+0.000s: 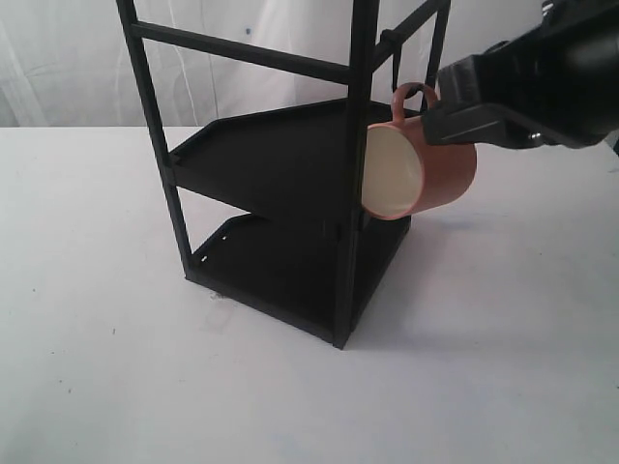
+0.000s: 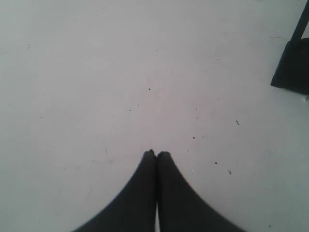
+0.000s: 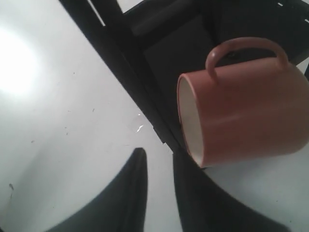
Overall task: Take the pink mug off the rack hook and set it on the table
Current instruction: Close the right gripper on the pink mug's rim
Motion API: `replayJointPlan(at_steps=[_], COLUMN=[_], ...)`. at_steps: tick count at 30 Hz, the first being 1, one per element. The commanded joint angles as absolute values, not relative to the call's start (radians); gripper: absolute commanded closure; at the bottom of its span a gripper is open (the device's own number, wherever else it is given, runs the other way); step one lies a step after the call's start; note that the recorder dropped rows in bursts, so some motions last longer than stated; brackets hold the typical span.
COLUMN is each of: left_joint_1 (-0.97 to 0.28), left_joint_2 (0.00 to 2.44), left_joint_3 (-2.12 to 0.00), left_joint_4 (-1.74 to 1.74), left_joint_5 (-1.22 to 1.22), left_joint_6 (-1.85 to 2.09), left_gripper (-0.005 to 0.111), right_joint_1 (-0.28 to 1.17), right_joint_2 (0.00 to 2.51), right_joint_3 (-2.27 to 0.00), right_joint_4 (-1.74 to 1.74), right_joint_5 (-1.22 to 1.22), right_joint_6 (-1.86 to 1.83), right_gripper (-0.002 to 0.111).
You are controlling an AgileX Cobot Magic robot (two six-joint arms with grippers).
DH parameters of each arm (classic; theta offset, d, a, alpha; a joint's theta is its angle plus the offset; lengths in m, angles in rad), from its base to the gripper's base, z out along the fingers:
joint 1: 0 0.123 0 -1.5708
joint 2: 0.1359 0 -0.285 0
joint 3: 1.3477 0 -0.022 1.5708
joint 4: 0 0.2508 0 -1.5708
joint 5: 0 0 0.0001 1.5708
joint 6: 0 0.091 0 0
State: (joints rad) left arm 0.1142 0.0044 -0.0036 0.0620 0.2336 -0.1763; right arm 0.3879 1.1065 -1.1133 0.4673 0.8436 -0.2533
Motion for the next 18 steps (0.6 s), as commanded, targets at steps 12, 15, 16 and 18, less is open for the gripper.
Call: replayJointPlan(at_steps=[12, 15, 16, 18], left_joint_1=[0.107, 0.107, 0.107, 0.107], left_joint_2=[0.000, 0.000, 0.000, 0.000], left_joint_3=[0.000, 0.000, 0.000, 0.000], left_joint_4=[0.062, 0.062, 0.062, 0.062], left_joint_5=[0.233, 0.233, 0.233, 0.233], left_joint_6=[-0.179, -0.179, -0.179, -0.179], left_gripper=[0.107, 0.107, 0.107, 0.107], right_joint_1=[0.400, 0.400, 0.400, 0.400], right_joint_2=[1.216, 1.224, 1.230, 1.244], right_joint_3=[-1.115, -1.115, -1.115, -1.115], right_joint_4=[0.184, 0.186, 0.186, 0.186], right_joint_5=[0.791, 0.793, 0.791, 0.789], right_joint_6=[-0.099, -0.078, -0.071, -0.065], right_gripper=[0.047, 0.047, 0.047, 0.047])
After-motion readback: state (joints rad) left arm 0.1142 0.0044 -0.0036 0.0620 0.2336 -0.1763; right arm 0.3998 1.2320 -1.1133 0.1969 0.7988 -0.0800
